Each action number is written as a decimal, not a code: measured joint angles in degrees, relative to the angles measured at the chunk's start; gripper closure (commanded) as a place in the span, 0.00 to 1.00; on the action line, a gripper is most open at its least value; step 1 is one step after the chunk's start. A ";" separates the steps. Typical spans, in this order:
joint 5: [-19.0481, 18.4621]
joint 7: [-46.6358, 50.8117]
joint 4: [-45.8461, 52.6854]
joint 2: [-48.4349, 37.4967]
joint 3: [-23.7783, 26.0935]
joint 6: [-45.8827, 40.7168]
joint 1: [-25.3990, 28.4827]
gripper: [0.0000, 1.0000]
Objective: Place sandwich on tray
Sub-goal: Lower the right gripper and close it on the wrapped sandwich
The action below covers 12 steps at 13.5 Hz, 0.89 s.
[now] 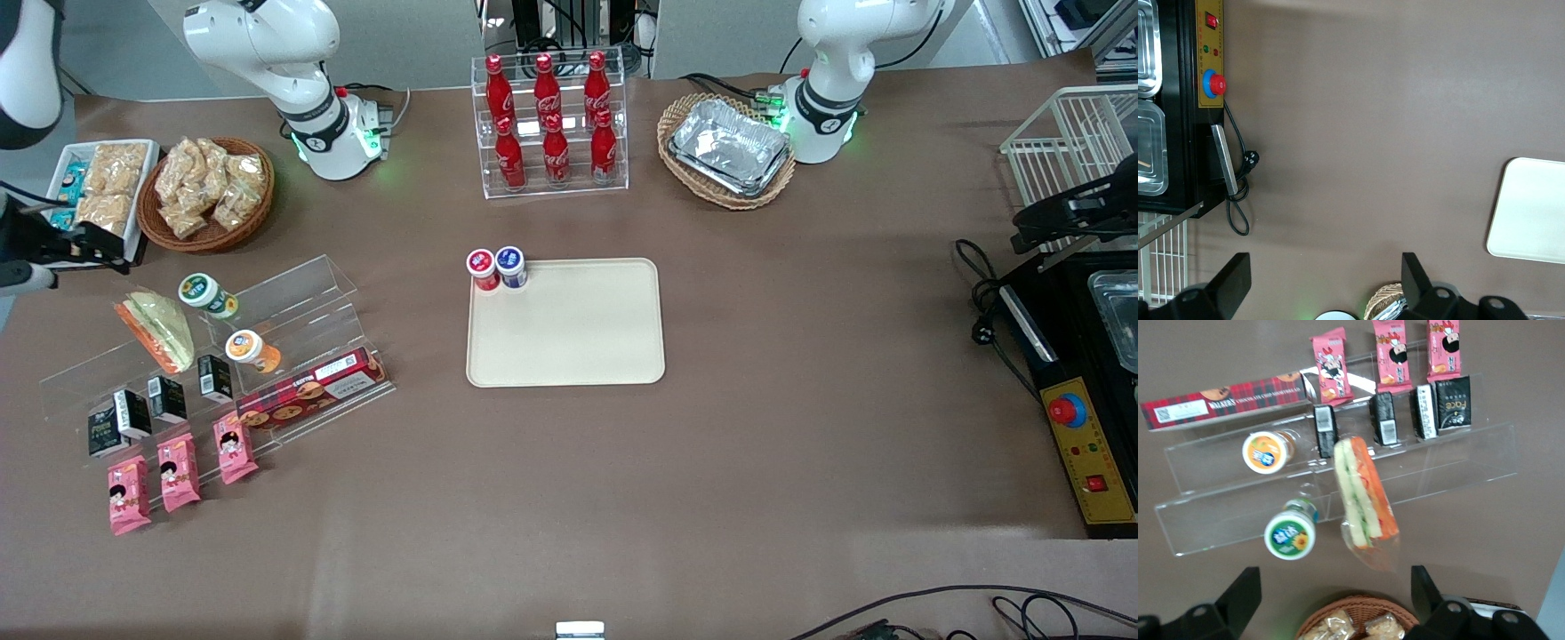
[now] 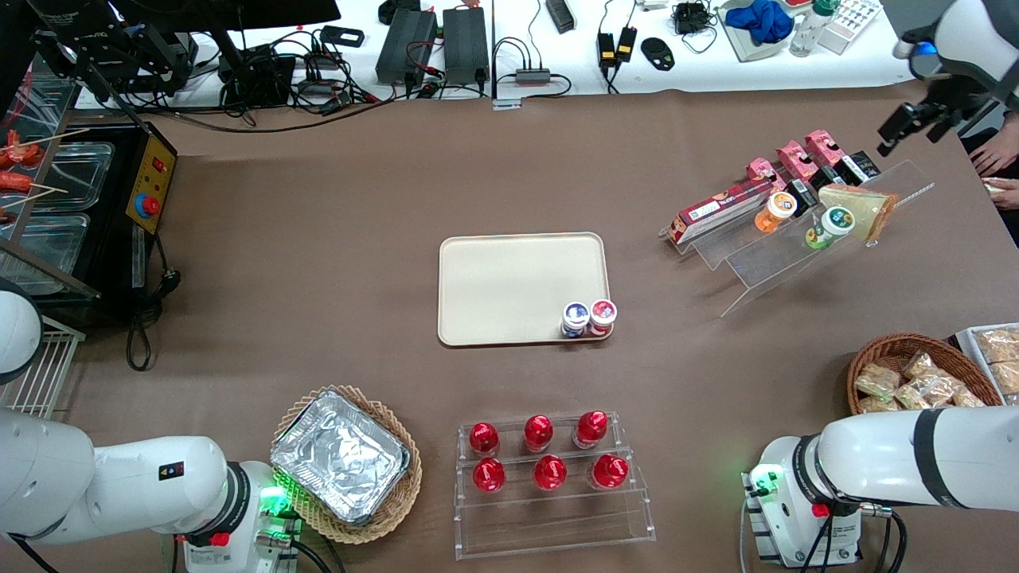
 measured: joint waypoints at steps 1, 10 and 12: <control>0.00 -1.37 -0.99 -0.32 -1.00 1.01 -0.14 0.00; 0.00 -5.18 -13.93 -0.98 -3.74 16.53 -0.18 0.00; 0.00 -6.13 -15.61 -0.71 -4.50 18.69 -0.18 0.00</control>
